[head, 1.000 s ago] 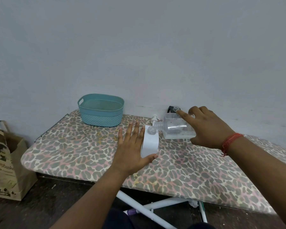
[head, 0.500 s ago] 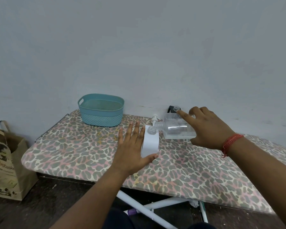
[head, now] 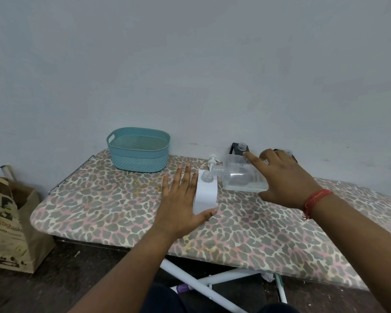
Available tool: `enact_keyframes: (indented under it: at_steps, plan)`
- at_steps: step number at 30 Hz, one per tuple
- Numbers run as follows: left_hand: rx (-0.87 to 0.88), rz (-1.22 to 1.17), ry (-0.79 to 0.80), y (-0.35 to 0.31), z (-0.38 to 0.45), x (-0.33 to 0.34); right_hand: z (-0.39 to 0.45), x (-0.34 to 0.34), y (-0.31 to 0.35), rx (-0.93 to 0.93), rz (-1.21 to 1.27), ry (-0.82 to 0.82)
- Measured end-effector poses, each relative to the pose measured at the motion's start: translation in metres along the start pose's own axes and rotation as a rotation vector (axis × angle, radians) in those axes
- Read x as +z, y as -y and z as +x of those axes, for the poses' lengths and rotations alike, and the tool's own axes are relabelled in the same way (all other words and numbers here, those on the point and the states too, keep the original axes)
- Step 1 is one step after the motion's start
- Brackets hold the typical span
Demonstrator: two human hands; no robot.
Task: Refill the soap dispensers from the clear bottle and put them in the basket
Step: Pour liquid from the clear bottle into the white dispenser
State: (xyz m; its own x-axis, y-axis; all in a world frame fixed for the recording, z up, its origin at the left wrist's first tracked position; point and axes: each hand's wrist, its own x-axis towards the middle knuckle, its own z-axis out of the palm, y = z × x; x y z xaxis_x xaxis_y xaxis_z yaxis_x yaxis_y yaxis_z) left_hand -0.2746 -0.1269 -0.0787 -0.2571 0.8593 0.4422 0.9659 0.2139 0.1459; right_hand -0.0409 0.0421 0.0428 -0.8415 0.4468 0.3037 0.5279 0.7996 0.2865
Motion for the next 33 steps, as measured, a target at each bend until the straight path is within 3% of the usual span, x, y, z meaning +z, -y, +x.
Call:
enact_keyframes:
  at_steps: [10,22,33]
  plan:
    - [0.002,0.008,0.017,0.0,0.0,-0.002,-0.022,0.037,0.019,0.097,0.216,-0.1]
    - [0.004,-0.014,-0.022,0.0,0.0,0.002,-0.042,0.061,0.019,0.509,1.07,-0.324]
    - [0.01,-0.078,-0.066,0.001,-0.001,0.004,-0.065,0.075,0.017,0.592,1.286,-0.246]
